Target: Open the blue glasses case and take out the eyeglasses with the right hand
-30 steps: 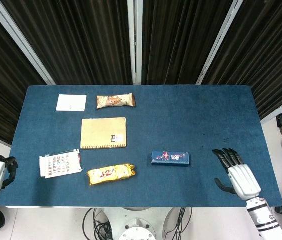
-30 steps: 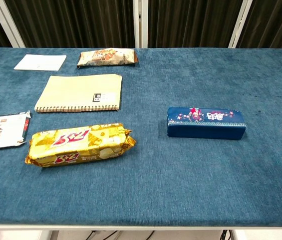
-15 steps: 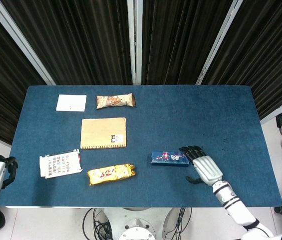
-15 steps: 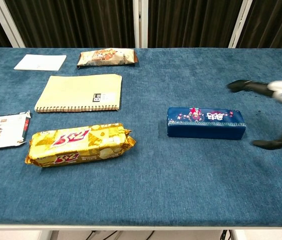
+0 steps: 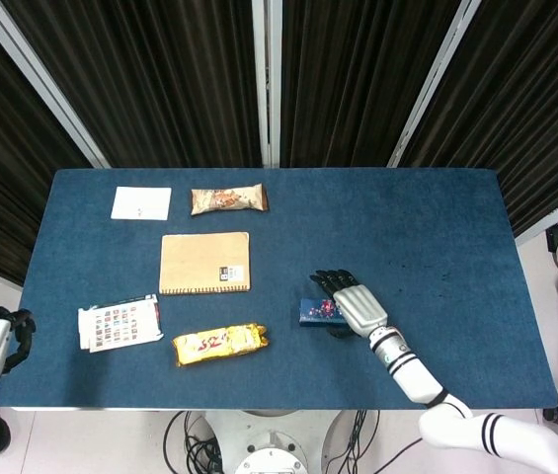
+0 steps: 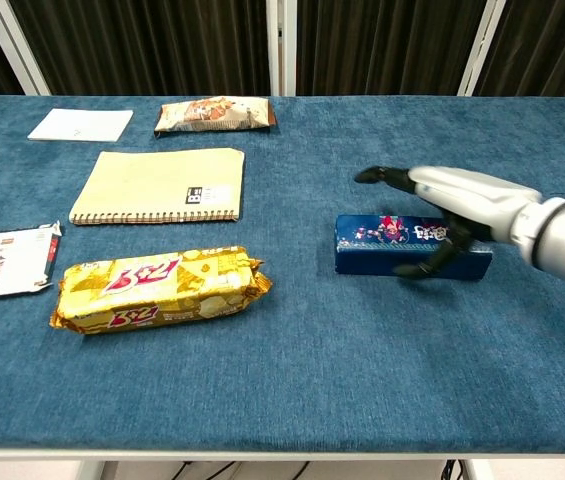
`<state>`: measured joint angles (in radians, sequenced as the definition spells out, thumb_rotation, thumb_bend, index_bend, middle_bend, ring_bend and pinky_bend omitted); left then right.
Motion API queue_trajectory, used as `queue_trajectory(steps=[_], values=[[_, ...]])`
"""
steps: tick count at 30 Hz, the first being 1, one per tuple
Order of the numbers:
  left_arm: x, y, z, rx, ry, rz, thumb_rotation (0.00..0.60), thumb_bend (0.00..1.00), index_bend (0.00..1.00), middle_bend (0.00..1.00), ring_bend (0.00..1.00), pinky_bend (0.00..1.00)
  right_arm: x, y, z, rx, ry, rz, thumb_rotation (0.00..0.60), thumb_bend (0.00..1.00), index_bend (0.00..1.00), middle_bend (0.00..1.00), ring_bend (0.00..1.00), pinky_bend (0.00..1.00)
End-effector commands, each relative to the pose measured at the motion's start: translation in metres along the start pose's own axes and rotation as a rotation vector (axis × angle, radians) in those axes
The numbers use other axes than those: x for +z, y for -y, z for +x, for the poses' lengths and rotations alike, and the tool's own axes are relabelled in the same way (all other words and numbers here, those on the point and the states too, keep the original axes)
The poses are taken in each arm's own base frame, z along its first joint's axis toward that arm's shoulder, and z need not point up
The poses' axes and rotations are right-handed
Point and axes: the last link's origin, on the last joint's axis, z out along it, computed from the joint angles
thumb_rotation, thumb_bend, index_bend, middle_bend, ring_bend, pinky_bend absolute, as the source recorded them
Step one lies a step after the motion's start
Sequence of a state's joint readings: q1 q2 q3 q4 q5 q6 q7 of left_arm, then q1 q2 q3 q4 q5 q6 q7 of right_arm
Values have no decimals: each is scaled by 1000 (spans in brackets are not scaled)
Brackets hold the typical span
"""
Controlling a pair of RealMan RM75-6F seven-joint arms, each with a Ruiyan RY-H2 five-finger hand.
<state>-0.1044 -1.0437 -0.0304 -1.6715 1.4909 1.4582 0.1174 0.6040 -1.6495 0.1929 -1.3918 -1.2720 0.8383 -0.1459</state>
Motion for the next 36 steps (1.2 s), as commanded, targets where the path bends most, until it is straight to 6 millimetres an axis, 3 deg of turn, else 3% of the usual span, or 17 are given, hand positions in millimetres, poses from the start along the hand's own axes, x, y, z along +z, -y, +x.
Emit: queue_trajectory(steps=[1, 8, 13, 19, 24, 30, 36], values=[[0, 0, 0, -1, 1, 1, 600, 580, 667, 637, 453, 449, 38, 8, 6, -11, -28, -30, 600, 176, 24, 38, 0, 0], [1, 0, 0, -2, 2, 0, 600, 579, 667, 637, 453, 449, 83, 0, 27, -20, -104, -128, 600, 176, 23, 38, 0, 0], [1, 1, 0, -3, 3, 1, 600, 579, 667, 637, 453, 449, 94, -25, 46, -59, -120, -218, 600, 176, 22, 38, 0, 0], [1, 0, 0, 0, 4, 0, 600, 580, 667, 637, 452, 449, 70, -46, 78, 77, -183, -199, 600, 176, 12, 38, 0, 0], [1, 0, 0, 2, 3, 1, 600, 579, 667, 637, 453, 449, 36, -70, 91, 38, -177, -199, 600, 176, 12, 38, 0, 0], [1, -1, 0, 5, 3, 2, 600, 579, 667, 637, 453, 449, 11, -102, 81, 0, -81, -269, 600, 176, 9, 32, 0, 0], [1, -1, 0, 6, 3, 3, 600, 580, 667, 636, 453, 449, 14, -103, 55, -83, -7, -255, 600, 164, 0, 4, 0, 0]])
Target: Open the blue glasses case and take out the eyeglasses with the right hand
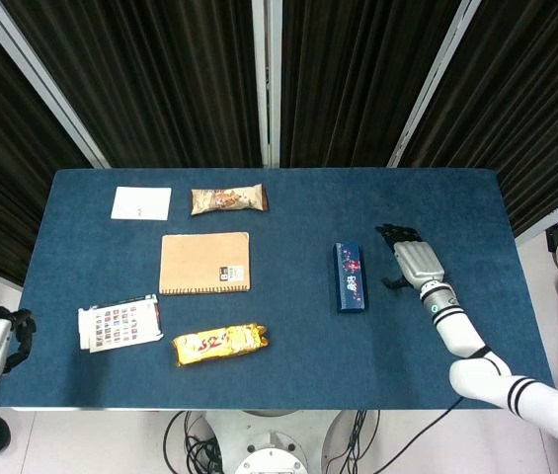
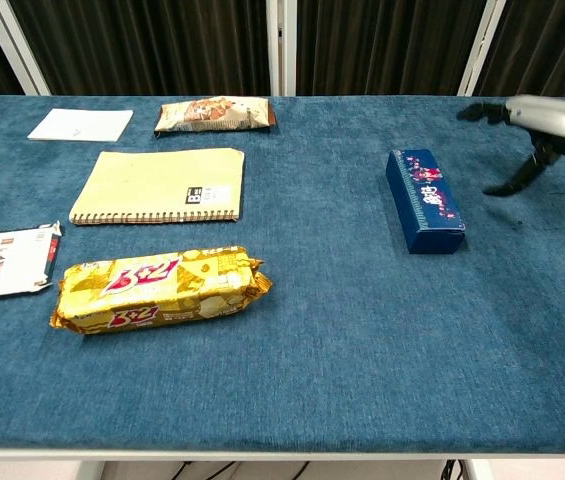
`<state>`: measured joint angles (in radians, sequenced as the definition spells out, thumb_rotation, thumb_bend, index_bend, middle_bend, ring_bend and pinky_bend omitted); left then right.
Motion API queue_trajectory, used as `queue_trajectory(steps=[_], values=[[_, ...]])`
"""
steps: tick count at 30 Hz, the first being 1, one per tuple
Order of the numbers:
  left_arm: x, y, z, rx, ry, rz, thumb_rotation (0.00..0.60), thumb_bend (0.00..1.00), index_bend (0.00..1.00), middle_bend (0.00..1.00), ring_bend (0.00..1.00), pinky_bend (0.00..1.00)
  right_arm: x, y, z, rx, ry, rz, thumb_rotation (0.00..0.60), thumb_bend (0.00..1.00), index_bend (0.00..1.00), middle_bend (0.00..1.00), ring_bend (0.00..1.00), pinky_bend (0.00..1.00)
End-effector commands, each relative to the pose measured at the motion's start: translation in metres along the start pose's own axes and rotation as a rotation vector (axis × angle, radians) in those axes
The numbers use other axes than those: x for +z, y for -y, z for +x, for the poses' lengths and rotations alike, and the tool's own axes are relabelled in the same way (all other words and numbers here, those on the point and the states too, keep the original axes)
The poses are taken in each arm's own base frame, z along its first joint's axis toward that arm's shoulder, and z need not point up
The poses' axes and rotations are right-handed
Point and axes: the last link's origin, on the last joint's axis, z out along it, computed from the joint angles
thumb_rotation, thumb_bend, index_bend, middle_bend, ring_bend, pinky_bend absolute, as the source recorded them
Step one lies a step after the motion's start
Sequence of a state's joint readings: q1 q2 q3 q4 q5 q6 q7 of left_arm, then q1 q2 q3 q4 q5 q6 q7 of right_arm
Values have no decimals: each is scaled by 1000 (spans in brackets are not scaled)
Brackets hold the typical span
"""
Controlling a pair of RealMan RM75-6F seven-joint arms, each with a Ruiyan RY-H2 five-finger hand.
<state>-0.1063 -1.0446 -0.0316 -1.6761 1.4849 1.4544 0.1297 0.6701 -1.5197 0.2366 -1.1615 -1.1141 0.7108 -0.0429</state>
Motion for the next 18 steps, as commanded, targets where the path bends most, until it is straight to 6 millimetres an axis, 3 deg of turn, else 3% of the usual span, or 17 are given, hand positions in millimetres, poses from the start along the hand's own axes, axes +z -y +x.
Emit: queue_trajectory(steps=[1, 6, 13, 18], values=[[0, 0, 0, 0, 0, 0, 600, 579, 667, 637, 453, 449, 3, 8, -17, -50, 28, 29, 600, 155, 0, 1, 0, 0], [0, 0, 0, -1, 0, 1, 600, 580, 666, 637, 453, 449, 8, 52, -31, -57, -23, 169, 600, 92, 0, 0, 0, 0], [0, 1, 0, -6, 0, -1, 600, 580, 667, 637, 453, 449, 16, 119, -42, -30, -32, 347, 600, 89, 0, 0, 0, 0], [0, 1, 0, -9, 1, -2, 600, 579, 667, 637, 453, 449, 26, 150, -44, -22, -35, 382, 600, 89, 0, 0, 0, 0]])
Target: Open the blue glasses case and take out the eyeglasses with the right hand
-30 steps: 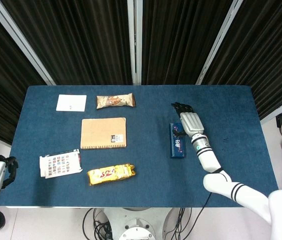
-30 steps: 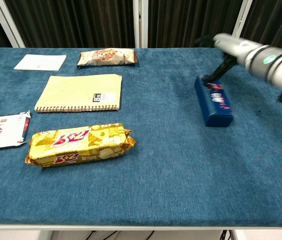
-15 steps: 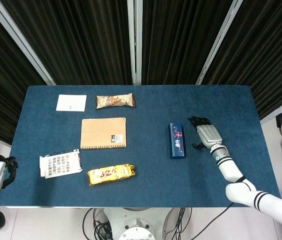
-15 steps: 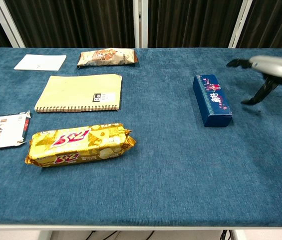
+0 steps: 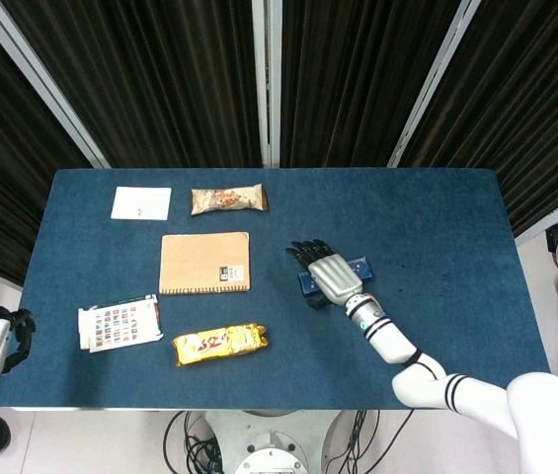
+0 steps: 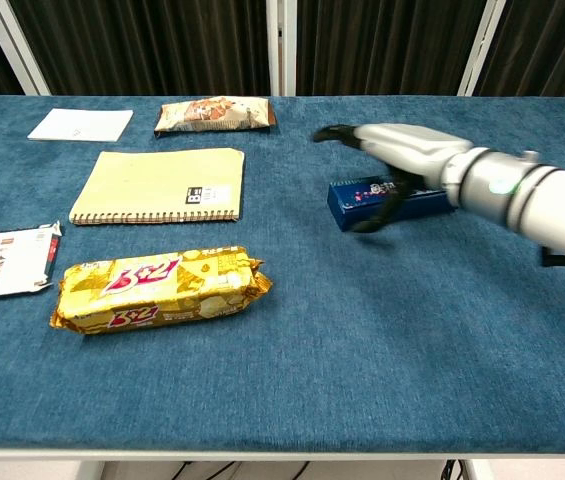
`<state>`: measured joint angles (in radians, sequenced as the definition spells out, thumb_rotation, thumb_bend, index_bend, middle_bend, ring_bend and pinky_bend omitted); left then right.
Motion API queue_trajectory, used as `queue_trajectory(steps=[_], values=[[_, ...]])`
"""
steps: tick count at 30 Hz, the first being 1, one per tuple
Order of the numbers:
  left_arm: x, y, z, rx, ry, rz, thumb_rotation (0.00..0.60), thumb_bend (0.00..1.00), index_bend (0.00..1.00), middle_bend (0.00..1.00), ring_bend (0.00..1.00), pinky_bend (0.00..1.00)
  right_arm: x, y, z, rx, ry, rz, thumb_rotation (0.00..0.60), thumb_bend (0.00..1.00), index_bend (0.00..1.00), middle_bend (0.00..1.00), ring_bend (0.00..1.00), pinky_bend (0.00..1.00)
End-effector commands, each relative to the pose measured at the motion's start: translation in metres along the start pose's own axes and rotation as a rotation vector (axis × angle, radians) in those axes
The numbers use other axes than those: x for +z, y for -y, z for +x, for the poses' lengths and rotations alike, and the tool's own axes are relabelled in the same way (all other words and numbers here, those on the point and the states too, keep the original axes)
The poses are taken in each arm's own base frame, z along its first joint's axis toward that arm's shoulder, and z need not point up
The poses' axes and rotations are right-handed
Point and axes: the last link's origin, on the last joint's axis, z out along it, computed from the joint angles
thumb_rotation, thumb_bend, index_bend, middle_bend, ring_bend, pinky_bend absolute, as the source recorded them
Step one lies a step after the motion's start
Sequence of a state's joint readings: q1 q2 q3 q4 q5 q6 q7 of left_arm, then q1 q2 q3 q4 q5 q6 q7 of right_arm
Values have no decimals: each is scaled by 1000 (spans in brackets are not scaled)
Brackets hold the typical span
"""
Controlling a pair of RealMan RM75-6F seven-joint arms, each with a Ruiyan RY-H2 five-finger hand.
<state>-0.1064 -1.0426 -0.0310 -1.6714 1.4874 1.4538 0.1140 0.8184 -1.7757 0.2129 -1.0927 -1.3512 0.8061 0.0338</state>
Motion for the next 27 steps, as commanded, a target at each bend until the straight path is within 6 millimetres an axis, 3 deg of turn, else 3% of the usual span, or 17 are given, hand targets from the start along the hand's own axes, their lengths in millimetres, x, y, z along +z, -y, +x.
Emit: queue_trajectory(steps=[1, 5, 9, 15, 22, 27], values=[[0, 0, 0, 0, 1, 0, 600, 579, 667, 637, 453, 449, 12, 12, 0, 2, -5, 7, 600, 89, 0, 5, 0, 0], [0, 1, 0, -4, 1, -1, 600, 579, 666, 637, 453, 449, 11, 11, 7, 2, -3, 0, 600, 120, 0, 73, 0, 0], [0, 1, 0, -4, 3, -4, 600, 579, 666, 637, 452, 449, -7, -7, 21, 1, 49, -29, 600, 177, 0, 135, 0, 0], [0, 0, 0, 0, 2, -4, 600, 580, 666, 637, 453, 449, -31, -31, 46, -13, 113, -76, 600, 186, 31, 143, 0, 0], [0, 0, 0, 4, 1, 0, 600, 579, 666, 637, 453, 449, -31, -39, 44, -54, 195, -94, 600, 216, 70, 143, 0, 0], [0, 0, 0, 5, 1, 1, 600, 579, 666, 637, 453, 449, -32, -43, 42, -73, 217, -103, 600, 295, 104, 147, 0, 0]])
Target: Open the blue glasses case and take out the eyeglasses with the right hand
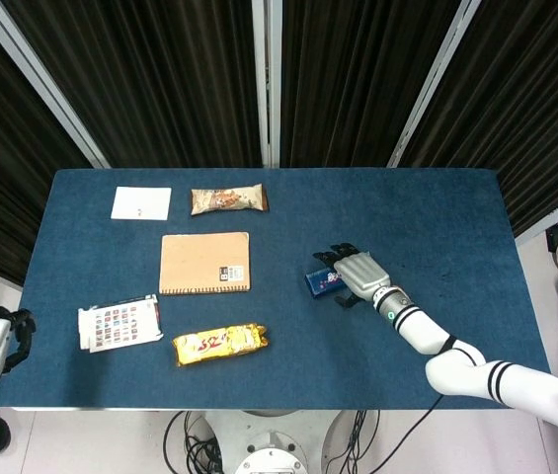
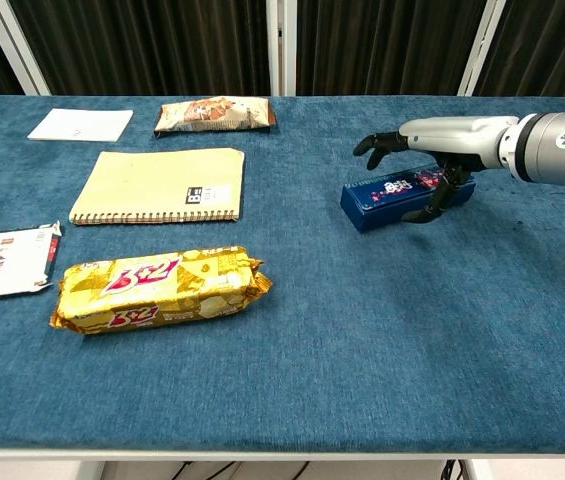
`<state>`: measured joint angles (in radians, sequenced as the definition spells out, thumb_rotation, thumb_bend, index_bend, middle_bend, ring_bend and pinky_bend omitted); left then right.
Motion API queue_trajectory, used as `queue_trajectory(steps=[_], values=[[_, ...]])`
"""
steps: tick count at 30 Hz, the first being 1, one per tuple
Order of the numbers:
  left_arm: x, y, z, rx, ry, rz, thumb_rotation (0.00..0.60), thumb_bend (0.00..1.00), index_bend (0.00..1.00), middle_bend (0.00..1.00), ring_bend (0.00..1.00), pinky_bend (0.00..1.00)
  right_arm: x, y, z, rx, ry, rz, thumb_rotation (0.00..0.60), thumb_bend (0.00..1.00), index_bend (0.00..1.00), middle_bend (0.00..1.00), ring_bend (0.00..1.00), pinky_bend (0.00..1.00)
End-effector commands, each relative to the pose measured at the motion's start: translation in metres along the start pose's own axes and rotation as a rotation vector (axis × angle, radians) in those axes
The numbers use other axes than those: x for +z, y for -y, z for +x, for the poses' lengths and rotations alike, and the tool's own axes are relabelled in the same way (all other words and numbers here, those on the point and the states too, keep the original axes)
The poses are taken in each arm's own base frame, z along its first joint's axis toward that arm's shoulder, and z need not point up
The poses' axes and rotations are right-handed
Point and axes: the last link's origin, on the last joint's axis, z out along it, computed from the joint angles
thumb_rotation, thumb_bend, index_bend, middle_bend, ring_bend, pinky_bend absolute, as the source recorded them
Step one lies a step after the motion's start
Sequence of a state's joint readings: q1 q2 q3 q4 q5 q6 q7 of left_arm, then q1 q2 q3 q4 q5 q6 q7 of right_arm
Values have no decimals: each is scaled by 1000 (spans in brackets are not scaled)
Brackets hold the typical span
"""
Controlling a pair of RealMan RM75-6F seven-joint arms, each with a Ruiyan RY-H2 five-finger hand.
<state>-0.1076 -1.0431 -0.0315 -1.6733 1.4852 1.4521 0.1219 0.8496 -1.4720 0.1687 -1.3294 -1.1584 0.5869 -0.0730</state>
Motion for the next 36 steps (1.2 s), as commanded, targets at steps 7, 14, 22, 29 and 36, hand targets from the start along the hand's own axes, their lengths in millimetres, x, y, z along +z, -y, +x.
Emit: queue_trajectory(steps=[7, 14, 22, 29, 36], values=[[0, 0, 0, 0, 0, 0, 600, 579, 666, 637, 453, 449, -2, -7, 2, -16, 4, -17, 600, 336, 163, 154, 0, 0], [0, 0, 0, 0, 0, 0, 600, 579, 666, 637, 453, 449, 3, -7, 1, -14, 6, -22, 600, 355, 236, 159, 0, 0], [0, 0, 0, -3, 0, -1, 600, 579, 666, 637, 453, 449, 7, -5, 1, -15, 8, -23, 600, 392, 277, 163, 0, 0], [0, 0, 0, -4, 0, -1, 600, 579, 666, 637, 453, 448, 7, -6, 1, -18, 11, -26, 600, 433, 285, 163, 0, 0], [0, 0, 0, -3, 1, -1, 600, 580, 666, 637, 453, 448, 4, -7, 2, -22, 11, -29, 600, 437, 285, 165, 0, 0]])
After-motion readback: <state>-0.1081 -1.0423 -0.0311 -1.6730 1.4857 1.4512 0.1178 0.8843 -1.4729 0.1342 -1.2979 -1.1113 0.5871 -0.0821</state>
